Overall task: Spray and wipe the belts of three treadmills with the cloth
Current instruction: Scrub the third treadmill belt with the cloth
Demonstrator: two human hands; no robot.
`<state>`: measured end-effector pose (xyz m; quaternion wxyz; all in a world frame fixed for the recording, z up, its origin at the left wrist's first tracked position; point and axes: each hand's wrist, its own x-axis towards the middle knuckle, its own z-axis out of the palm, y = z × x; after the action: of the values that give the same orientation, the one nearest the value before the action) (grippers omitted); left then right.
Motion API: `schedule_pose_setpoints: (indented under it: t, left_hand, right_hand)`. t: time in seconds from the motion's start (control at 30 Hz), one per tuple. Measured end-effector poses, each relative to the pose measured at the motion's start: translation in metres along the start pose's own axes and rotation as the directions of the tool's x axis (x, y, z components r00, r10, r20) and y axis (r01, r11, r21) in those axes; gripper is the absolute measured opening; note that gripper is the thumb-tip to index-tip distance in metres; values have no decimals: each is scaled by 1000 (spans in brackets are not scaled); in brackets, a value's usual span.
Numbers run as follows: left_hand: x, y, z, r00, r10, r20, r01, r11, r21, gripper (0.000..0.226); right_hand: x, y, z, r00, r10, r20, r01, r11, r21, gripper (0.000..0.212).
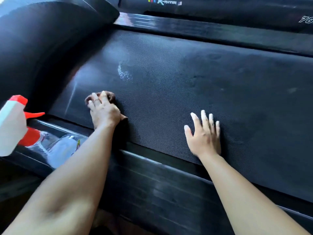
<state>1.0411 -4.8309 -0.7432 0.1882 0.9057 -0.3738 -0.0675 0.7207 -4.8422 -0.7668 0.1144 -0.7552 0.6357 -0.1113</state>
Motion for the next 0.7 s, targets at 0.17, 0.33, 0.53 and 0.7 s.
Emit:
schedule_pose_setpoints:
  t: [0.17,0.33,0.53,0.7]
  left_hand:
    - [33,23,16,983,167,77,-173,983,67,60]
    - [10,89,32,794,579,184,-592,805,23,59]
    - [-70,96,47,621,723,305,-760,649,9,65]
    - [-59,26,29,804,538,253,-574,814,89,65]
  right_hand:
    - [3,-2,10,999,17,-33,-19,999,-47,62]
    - [4,-2,10,999,30,-43,-32,997,-67,63]
    - [5,-2,9,997,43,-68,-47,998,-50,65]
    - [3,-3,8,997,43,-66,-46,998,-43,62]
